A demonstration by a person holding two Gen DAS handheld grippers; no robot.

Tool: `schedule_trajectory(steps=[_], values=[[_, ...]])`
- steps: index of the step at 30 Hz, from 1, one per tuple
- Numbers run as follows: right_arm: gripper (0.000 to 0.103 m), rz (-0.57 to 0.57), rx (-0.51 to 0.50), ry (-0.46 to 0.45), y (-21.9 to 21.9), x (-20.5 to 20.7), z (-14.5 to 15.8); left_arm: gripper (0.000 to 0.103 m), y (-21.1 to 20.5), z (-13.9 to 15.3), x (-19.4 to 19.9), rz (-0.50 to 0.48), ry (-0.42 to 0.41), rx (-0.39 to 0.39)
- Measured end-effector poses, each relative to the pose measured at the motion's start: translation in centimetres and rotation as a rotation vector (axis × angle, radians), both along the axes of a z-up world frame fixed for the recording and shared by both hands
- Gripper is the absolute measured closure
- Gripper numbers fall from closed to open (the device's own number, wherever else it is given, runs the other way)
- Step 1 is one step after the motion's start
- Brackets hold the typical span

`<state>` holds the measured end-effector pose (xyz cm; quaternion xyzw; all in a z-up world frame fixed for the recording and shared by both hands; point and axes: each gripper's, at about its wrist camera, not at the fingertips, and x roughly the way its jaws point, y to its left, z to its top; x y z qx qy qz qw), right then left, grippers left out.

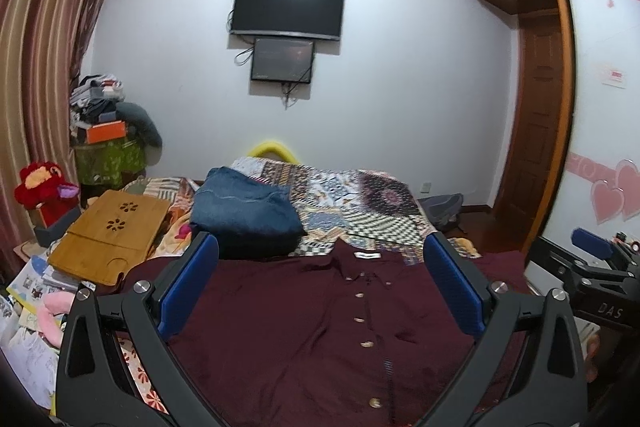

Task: Fold large clothes
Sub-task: 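Grasp the maroon shirt's sleeve edge with the left gripper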

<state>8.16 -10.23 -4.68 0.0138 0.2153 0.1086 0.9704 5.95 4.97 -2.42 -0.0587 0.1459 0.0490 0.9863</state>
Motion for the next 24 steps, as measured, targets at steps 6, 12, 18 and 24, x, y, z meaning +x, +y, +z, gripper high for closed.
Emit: schedule_trajectory(steps=[6,12,18,24], values=[[0.0,-0.022,-0.002,0.081,-0.2,2.4,-1.0,0.0,5.5,-1.4,2.9,0.132,0.043,-0.036],[0.0,-0.036,0.006,0.173,-0.2,5.4,-2.1,0.0,13.0,-4.3,5.2,0.242,0.149,-0.105],[0.0,-0.038,0.037,0.259,0.0,8.0,-3.3,0.0,21.4,-10.3,7.0,0.372,0.38,-0.225],[0.0,-0.031,0.03,0.318,0.4,9.7,-4.3,0.0,27.6,-17.2,7.4,0.373,0.529,-0.503]])
